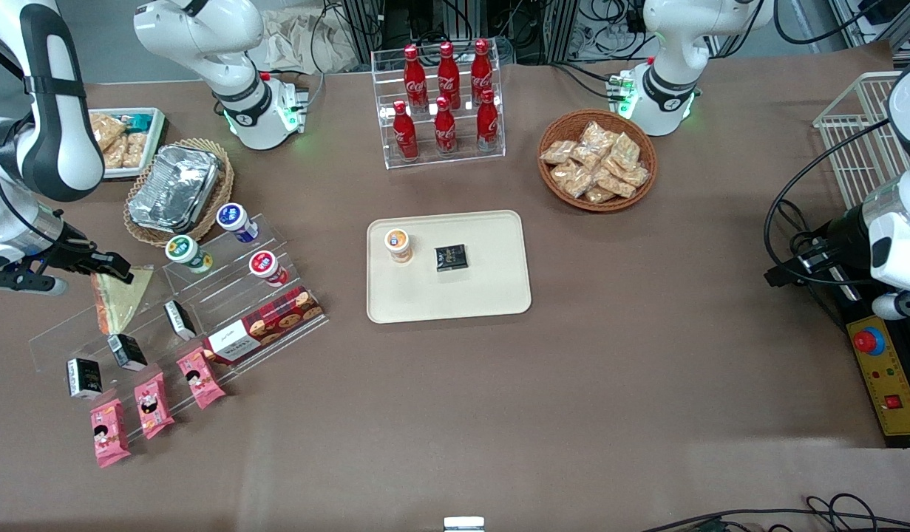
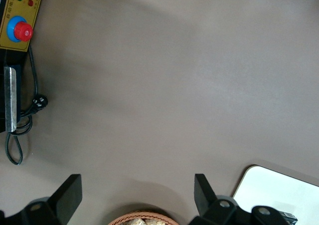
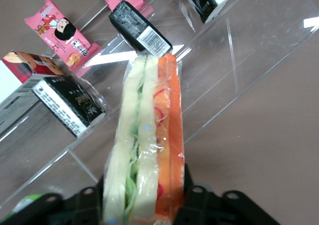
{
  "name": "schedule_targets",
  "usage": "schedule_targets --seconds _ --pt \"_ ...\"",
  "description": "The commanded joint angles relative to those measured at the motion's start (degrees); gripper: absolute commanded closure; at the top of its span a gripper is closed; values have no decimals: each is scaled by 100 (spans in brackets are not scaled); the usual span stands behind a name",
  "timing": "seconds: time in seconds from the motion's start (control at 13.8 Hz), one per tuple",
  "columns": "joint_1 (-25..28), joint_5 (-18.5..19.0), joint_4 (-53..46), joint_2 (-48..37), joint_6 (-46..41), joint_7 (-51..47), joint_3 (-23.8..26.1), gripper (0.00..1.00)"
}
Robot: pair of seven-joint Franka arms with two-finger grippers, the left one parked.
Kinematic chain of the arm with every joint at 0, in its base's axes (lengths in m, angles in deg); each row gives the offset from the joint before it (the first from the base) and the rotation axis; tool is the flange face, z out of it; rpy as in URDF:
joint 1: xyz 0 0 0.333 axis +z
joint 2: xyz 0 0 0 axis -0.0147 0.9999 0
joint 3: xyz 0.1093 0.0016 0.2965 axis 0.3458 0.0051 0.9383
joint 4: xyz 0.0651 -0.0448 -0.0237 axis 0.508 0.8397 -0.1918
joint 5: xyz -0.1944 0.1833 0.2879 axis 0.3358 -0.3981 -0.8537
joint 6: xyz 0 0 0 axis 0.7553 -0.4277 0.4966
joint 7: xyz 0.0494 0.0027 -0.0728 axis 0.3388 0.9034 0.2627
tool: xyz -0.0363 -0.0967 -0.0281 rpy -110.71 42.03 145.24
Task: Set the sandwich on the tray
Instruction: 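Lower the right gripper onto the wrapped sandwich on the acrylic stand, then close the right gripper on the sandwich and lift it off the stand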
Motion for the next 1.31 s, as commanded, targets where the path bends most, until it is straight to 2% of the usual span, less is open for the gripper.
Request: schedule_targets --seconds 0.0,0.22,0.44,0.58,0.73,1.02,1.24 --pt "22 -225 -11 93 126 -27 30 98" --pt "259 -190 -335 -91 -233 -63 48 100" --pt "294 -67 -1448 -180 -1775 -28 65 100" --pt "723 309 -2354 -179 -2849 -45 57 100" --pt "1153 495 -2857 -179 -3405 -36 57 100" --pt "2277 505 -3131 -188 -3811 78 66 100" --pt "3288 487 -3123 -110 -3707 490 57 100"
